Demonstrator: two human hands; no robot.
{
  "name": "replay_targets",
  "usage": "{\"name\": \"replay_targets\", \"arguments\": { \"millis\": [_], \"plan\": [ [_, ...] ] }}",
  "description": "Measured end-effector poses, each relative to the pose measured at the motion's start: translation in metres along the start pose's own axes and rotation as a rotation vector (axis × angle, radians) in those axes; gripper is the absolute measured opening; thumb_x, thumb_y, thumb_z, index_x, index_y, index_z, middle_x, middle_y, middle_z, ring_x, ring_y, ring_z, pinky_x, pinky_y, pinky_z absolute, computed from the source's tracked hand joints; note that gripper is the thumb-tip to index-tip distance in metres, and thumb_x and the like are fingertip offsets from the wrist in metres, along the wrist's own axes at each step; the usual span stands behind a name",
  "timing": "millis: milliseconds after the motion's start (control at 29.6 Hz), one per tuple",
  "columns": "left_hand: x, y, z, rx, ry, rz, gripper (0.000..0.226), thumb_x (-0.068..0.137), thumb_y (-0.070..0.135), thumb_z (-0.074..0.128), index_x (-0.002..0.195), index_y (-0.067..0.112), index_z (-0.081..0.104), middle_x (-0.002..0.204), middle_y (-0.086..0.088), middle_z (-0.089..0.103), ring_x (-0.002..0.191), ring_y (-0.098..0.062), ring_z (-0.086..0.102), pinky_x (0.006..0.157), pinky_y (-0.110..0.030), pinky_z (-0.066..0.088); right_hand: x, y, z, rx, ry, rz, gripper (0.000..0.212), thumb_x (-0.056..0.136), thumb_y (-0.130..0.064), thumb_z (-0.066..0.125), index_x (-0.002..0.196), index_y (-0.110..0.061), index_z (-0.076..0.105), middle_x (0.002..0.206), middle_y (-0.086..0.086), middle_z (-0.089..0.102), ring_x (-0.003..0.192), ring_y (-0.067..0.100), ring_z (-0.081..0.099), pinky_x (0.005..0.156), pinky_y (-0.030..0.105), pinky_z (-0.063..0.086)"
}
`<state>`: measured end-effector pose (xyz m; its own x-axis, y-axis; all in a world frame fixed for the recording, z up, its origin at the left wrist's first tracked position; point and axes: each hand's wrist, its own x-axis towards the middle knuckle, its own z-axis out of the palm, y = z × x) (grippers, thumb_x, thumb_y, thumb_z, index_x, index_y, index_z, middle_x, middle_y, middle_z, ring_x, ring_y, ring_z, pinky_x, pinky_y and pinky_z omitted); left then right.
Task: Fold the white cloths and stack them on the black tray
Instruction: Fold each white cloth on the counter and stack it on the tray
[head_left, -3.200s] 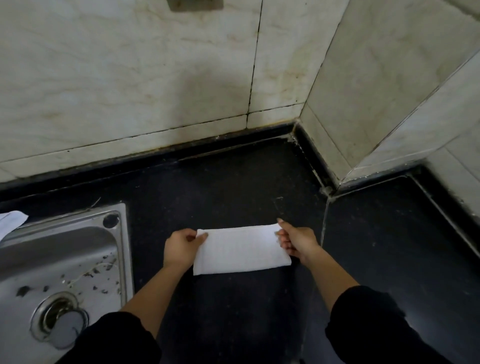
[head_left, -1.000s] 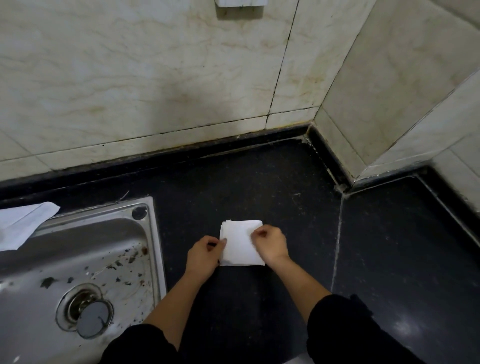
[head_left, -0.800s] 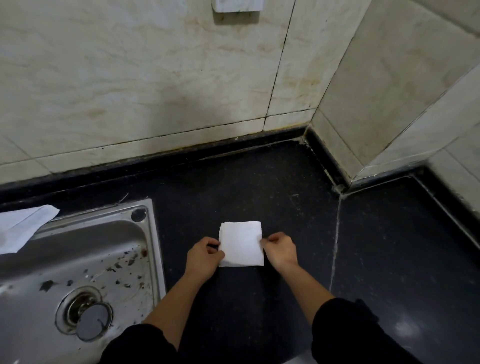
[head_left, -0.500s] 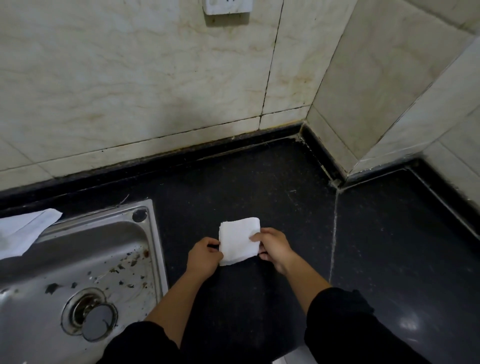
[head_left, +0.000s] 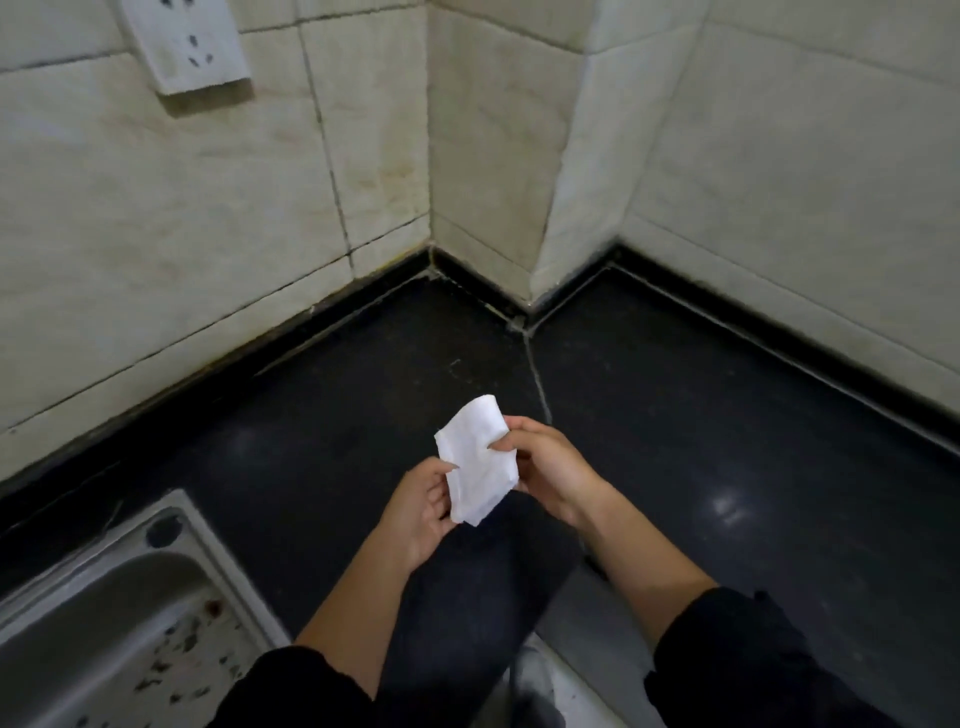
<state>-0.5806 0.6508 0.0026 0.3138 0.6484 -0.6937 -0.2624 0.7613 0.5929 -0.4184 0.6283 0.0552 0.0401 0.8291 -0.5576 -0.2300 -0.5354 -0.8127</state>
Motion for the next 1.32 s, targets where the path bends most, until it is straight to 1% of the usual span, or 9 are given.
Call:
{"name": "replay_targets", "arguments": {
  "millis": [101, 236, 270, 338, 574, 777, 912, 1114, 1317],
  "plan": [
    [-0.012, -0.014, 0.036, 0.103, -0.121, -0.032, 0.029, 0.089, 0.014, 0.053, 0.117, 0.008, 0.06, 0.109, -0.011, 0.068, 0.101, -0.024, 0.064, 0.074, -0.033, 0.052, -0.043, 0.008, -0.041, 0.077, 0.123, -0.065, 0.033, 0.084, -0.005, 0.058, 0.116, -0.009, 0.064, 0.112, 0.015, 0.07, 0.098, 0.029, 0.067, 0.076, 0.035, 0.054],
    [-0.02, -0.036, 0.078, 0.25, -0.265, -0.048, 0.027, 0.089, 0.011, 0.056, 0.115, 0.01, 0.061, 0.11, -0.012, 0.069, 0.102, -0.026, 0.066, 0.078, -0.036, 0.054, -0.088, 0.023, -0.09, 0.12, 0.297, -0.1, 0.031, 0.082, -0.004, 0.058, 0.111, -0.01, 0.068, 0.112, 0.016, 0.07, 0.104, 0.033, 0.066, 0.084, 0.042, 0.053],
    [-0.035, -0.063, 0.126, 0.364, -0.37, -0.084, 0.025, 0.089, 0.009, 0.056, 0.113, 0.01, 0.062, 0.109, -0.012, 0.07, 0.102, -0.027, 0.066, 0.081, -0.037, 0.055, -0.14, 0.035, -0.129, 0.189, 0.438, -0.151, 0.031, 0.082, -0.005, 0.058, 0.11, -0.011, 0.068, 0.111, 0.015, 0.071, 0.105, 0.033, 0.066, 0.085, 0.042, 0.053],
    [-0.033, -0.068, 0.141, 0.38, -0.378, -0.054, 0.022, 0.087, 0.006, 0.058, 0.108, 0.008, 0.065, 0.105, -0.012, 0.072, 0.099, -0.027, 0.068, 0.081, -0.037, 0.056, -0.156, 0.035, -0.139, 0.178, 0.454, -0.152, 0.03, 0.082, -0.005, 0.058, 0.109, -0.013, 0.069, 0.108, 0.013, 0.072, 0.099, 0.029, 0.068, 0.081, 0.038, 0.054],
    [-0.083, -0.162, 0.266, 0.67, -0.628, -0.098, 0.015, 0.086, 0.003, 0.06, 0.098, 0.008, 0.068, 0.099, -0.01, 0.073, 0.094, -0.025, 0.07, 0.077, -0.037, 0.057, -0.288, 0.088, -0.236, 0.326, 0.749, -0.244, 0.026, 0.081, -0.006, 0.059, 0.105, -0.01, 0.07, 0.094, 0.011, 0.072, 0.079, 0.022, 0.064, 0.064, 0.03, 0.049],
    [-0.147, -0.283, 0.365, 0.805, -0.772, -0.142, 0.023, 0.085, 0.002, 0.062, 0.107, 0.004, 0.068, 0.107, -0.013, 0.072, 0.098, -0.028, 0.069, 0.08, -0.04, 0.058, -0.417, 0.15, -0.325, 0.414, 0.924, -0.273, 0.025, 0.08, -0.009, 0.063, 0.104, -0.008, 0.071, 0.094, 0.013, 0.069, 0.082, 0.025, 0.057, 0.065, 0.031, 0.044],
    [-0.201, -0.371, 0.43, 0.863, -0.866, -0.18, 0.025, 0.085, 0.001, 0.063, 0.11, 0.002, 0.067, 0.108, -0.013, 0.072, 0.099, -0.026, 0.069, 0.073, -0.036, 0.059, -0.511, 0.192, -0.384, 0.454, 1.055, -0.277, 0.024, 0.078, -0.012, 0.065, 0.101, -0.009, 0.073, 0.091, 0.011, 0.067, 0.082, 0.025, 0.055, 0.069, 0.034, 0.042],
    [-0.269, -0.462, 0.507, 0.941, -1.017, -0.204, 0.022, 0.084, 0.001, 0.064, 0.105, 0.003, 0.069, 0.105, -0.012, 0.072, 0.095, -0.025, 0.069, 0.07, -0.034, 0.059, -0.616, 0.231, -0.443, 0.514, 1.232, -0.283, 0.018, 0.078, -0.01, 0.066, 0.095, -0.009, 0.073, 0.064, 0.001, 0.059, 0.055, 0.013, 0.048, 0.054, 0.026, 0.038],
    [-0.321, -0.551, 0.592, 1.034, -1.158, -0.233, 0.028, 0.082, 0.003, 0.068, 0.11, 0.003, 0.068, 0.109, -0.014, 0.072, 0.098, -0.027, 0.069, 0.074, -0.037, 0.058, -0.71, 0.261, -0.505, 0.58, 1.401, -0.35, 0.021, 0.08, -0.011, 0.067, 0.1, -0.007, 0.072, 0.077, 0.005, 0.064, 0.062, 0.016, 0.054, 0.056, 0.026, 0.041]
  ]
}}
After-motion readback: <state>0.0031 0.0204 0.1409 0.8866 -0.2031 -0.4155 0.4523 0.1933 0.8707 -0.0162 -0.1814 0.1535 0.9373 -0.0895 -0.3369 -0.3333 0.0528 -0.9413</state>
